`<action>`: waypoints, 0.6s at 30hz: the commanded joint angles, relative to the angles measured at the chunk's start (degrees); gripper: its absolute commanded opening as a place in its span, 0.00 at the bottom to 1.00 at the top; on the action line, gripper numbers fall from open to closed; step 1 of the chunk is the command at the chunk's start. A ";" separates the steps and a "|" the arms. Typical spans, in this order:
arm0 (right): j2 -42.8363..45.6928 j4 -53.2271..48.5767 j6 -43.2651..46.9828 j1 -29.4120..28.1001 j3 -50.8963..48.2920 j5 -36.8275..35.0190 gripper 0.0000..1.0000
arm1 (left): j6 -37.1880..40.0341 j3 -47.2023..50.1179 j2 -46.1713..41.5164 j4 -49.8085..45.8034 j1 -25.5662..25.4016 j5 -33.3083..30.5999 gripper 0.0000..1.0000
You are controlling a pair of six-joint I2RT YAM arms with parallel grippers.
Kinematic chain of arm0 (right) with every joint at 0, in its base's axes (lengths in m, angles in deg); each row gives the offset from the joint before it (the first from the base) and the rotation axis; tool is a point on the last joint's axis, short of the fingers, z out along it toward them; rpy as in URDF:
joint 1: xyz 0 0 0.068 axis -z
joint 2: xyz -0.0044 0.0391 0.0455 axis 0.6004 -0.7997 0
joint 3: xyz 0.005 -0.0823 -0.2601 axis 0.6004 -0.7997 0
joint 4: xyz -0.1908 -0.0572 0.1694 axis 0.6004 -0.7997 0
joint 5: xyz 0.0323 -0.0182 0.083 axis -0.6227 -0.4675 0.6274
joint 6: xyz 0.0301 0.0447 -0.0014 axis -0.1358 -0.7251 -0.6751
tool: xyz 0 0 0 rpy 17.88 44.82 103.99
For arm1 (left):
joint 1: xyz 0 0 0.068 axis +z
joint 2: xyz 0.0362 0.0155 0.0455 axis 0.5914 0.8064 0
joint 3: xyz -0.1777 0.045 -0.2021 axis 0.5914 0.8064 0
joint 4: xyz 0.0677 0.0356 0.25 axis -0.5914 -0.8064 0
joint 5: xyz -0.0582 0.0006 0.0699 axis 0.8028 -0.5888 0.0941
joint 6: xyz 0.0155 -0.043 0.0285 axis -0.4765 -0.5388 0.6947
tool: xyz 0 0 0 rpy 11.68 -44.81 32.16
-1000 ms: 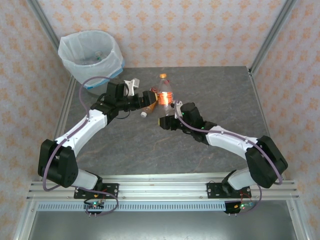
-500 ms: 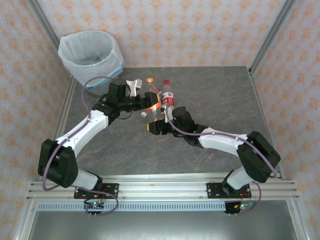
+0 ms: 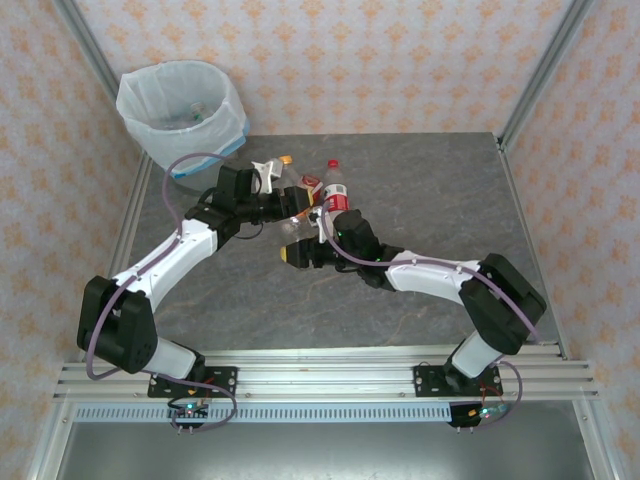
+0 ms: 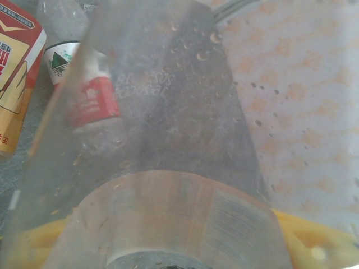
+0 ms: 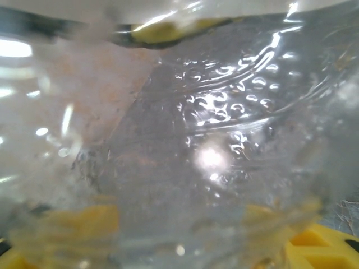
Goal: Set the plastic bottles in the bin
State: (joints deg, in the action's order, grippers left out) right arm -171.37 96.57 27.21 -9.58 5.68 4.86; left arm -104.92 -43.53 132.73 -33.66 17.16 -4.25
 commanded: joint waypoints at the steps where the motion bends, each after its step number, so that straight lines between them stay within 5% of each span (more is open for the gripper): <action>1: 0.61 4.26 -0.33 -0.81 1.05 -3.96 0.62 | 0.02 -0.98 -0.31 -1.20 -0.51 -0.22 0.54; 13: 7.53 1.02 3.15 -0.81 -6.23 -14.95 0.97 | 3.02 -2.86 -1.81 -6.36 -0.50 -4.41 0.54; 18: 9.76 -1.76 5.93 -0.81 -6.96 -19.01 0.99 | 4.59 -3.86 -1.70 -8.11 -0.51 -5.49 0.54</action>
State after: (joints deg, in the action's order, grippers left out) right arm -163.85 96.73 30.21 -10.65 -0.36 -8.37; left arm -103.59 -45.10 132.71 -38.77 16.73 -8.27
